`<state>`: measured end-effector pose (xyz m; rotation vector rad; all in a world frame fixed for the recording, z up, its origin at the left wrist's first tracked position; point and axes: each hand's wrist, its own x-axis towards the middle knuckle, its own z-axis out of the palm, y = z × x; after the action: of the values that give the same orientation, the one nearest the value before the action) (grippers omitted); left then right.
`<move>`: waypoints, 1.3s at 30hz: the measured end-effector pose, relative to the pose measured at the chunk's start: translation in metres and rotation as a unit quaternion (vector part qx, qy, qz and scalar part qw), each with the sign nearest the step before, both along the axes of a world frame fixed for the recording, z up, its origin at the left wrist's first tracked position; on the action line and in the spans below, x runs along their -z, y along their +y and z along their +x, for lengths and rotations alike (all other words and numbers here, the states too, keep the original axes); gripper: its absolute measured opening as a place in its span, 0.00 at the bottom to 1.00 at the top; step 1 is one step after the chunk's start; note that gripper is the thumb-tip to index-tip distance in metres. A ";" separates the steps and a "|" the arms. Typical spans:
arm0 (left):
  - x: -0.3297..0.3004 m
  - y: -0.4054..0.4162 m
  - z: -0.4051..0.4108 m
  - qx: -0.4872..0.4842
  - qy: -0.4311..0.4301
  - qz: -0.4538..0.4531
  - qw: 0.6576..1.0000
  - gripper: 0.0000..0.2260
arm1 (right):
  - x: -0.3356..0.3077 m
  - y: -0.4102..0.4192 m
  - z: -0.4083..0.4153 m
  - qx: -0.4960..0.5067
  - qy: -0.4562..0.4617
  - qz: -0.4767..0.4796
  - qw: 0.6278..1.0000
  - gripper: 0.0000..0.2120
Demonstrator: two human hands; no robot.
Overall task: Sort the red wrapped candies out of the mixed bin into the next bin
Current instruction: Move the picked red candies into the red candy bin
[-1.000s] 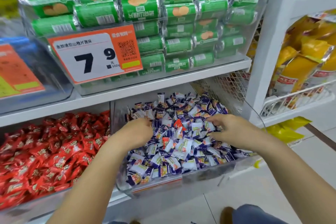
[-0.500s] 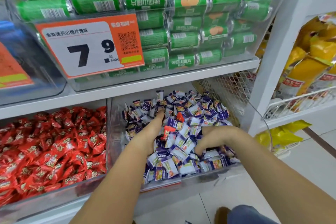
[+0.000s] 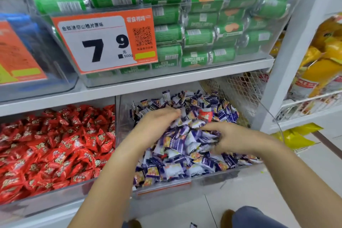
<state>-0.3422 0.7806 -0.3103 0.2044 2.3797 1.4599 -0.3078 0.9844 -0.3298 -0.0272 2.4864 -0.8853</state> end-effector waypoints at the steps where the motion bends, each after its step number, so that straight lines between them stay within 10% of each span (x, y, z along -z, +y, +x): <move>1: -0.003 -0.004 0.002 0.000 0.033 -0.032 0.999 0.12 | -0.004 0.009 0.006 -0.021 0.020 0.035 0.999 0.27; 10: -0.015 -0.037 0.014 0.068 0.221 -0.298 0.926 0.17 | -0.009 0.031 0.023 0.098 0.131 0.091 0.982 0.07; 18: 0.030 -0.022 0.029 0.143 0.176 -0.414 0.882 0.10 | 0.013 -0.001 -0.029 0.067 0.243 0.159 0.954 0.20; 24: 0.038 -0.019 0.026 0.138 0.193 -0.444 0.864 0.09 | 0.035 -0.011 -0.045 0.053 0.222 0.264 0.937 0.22; 32: 0.009 -0.027 0.028 0.017 0.271 -0.328 0.905 0.11 | -0.001 -0.060 -0.026 -0.023 0.242 0.095 0.965 0.12; 39: 0.003 -0.052 0.021 0.011 0.343 -0.286 0.895 0.08 | 0.017 -0.073 -0.042 -0.126 0.129 0.314 0.932 0.20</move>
<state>-0.3214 0.7287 -0.3138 0.6814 3.2244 0.6551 -0.3499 0.9117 -0.3465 -0.2508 2.8132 0.0470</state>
